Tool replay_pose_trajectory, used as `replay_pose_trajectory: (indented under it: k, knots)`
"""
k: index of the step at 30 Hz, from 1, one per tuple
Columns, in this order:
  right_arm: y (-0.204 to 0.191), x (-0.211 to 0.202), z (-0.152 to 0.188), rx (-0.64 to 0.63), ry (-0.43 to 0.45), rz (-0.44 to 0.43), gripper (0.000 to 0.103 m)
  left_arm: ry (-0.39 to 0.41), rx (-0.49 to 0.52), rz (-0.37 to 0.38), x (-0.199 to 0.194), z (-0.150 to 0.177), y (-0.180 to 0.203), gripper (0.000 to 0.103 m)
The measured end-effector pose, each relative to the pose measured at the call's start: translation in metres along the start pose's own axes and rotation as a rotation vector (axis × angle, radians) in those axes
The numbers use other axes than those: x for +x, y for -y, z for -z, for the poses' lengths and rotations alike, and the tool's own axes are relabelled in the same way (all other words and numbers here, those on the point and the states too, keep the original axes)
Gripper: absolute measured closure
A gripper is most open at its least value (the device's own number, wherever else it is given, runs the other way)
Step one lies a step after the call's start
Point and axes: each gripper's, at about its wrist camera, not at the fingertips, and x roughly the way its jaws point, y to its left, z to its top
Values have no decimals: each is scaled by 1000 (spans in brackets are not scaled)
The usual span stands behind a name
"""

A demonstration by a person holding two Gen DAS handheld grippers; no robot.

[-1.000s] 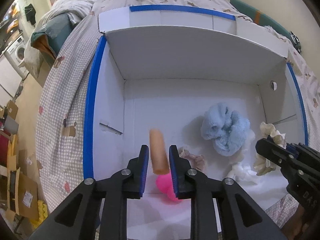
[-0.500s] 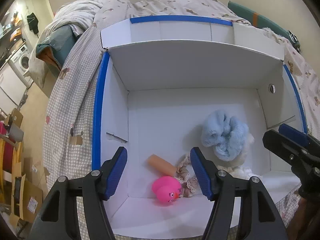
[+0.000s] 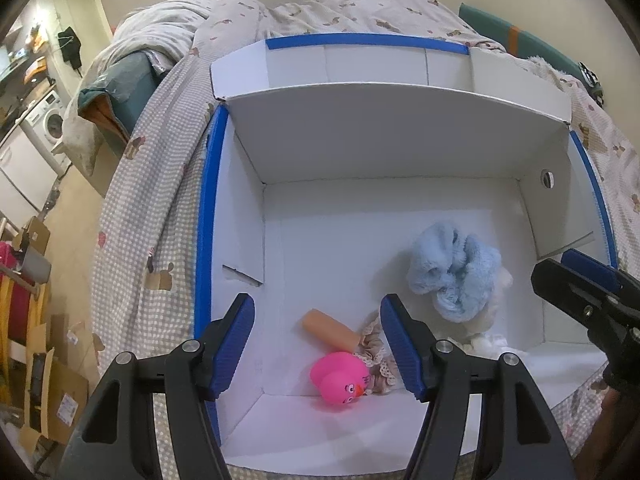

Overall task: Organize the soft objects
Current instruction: 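Withdraw both tools from the box back over the bed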

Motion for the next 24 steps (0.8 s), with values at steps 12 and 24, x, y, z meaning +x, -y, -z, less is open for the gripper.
replay_pose_trajectory:
  k: [12, 24]
  knots:
    - [5, -21, 6, 30, 37, 5, 20, 45, -27, 3, -29, 10, -12, 41]
    - [3, -52, 30, 26, 52, 20, 20, 49, -78, 4, -49, 37, -29, 41]
